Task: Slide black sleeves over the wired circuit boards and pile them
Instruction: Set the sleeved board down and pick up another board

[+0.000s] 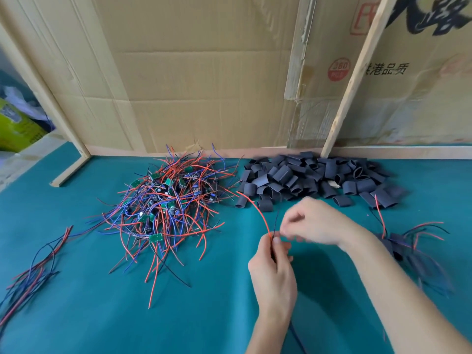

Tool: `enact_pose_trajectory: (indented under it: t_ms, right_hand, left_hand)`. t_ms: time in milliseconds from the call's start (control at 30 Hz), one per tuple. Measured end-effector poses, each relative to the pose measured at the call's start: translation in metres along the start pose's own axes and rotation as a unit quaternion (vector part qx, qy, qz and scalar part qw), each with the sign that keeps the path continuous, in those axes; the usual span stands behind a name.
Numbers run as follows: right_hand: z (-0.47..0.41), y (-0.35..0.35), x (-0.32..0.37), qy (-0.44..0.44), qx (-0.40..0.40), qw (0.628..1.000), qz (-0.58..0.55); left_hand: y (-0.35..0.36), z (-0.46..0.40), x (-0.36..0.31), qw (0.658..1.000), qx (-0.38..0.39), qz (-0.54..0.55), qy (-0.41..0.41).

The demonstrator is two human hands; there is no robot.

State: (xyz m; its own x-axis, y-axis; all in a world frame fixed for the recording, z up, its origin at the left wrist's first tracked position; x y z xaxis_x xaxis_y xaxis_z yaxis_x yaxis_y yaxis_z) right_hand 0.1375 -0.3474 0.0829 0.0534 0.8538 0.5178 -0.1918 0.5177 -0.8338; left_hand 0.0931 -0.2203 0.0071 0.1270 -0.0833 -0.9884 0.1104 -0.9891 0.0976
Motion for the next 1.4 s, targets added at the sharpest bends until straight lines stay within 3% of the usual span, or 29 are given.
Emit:
enact_pose_trajectory:
  t_ms: [100,233,533,600,700,767,833,967,1033,1267,1400]
  right_hand:
    - [-0.038,-0.003,0.009,-0.026,-0.146,0.988,0.050]
    - [-0.070,0.026,0.010,-0.051,-0.127,0.982,0.129]
    - [-0.059,0.036,0.010,-0.072,-0.174,0.962,0.198]
    - [-0.052,0.036,0.005,-0.061,-0.199,0.965,0.160]
    - [-0.039,0.025,-0.018,-0.012,-0.264,0.960,-0.092]
    - [-0.027,0.021,-0.041,0.039,-0.285,0.897,-0.337]
    - [-0.014,0.018,-0.056,0.074,-0.292,0.796,-0.524]
    - [0.001,0.017,-0.069,0.085,-0.283,0.615,-0.731]
    - [0.004,0.020,-0.070,0.086,-0.269,0.557,-0.781]
    - [0.010,0.027,-0.073,0.071,-0.224,0.468,-0.852]
    - [0.016,0.021,-0.075,0.038,-0.217,0.489,-0.844]
  left_hand:
    - [-0.001,0.002,-0.001,1.000,-0.029,-0.002,-0.011]
    - [-0.004,0.003,-0.003,0.999,-0.032,-0.010,-0.012]
    - [-0.004,0.002,-0.001,1.000,-0.026,-0.014,0.008]
    - [-0.005,0.002,-0.002,1.000,-0.020,-0.013,0.010]
    - [-0.003,0.003,-0.004,1.000,-0.003,-0.023,0.008]
    - [0.000,0.003,-0.004,0.999,0.027,-0.034,0.006]
    - [0.003,0.003,-0.003,0.996,0.067,-0.050,0.008]
    - [0.007,0.003,-0.002,0.992,0.106,-0.072,0.015]
    - [0.009,0.005,-0.002,0.990,0.116,-0.084,0.014]
    - [0.010,0.004,0.000,0.990,0.109,-0.083,0.015]
    - [0.011,0.003,0.001,0.991,0.110,-0.080,0.014]
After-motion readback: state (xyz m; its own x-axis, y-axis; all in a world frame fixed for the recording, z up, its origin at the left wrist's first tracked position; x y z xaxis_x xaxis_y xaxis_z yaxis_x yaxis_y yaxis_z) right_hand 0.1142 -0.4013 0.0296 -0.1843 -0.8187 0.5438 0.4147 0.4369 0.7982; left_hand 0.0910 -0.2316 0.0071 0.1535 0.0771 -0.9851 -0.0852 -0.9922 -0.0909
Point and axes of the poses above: each hand's wrist, its own z-axis away from the middle knuckle, its own y-axis out of the palm, x = y × z, the point moved 5 cm from there along -z, towards the middle knuckle, and after that the axes turned 4 degrees about z, right-handed, at the moved point
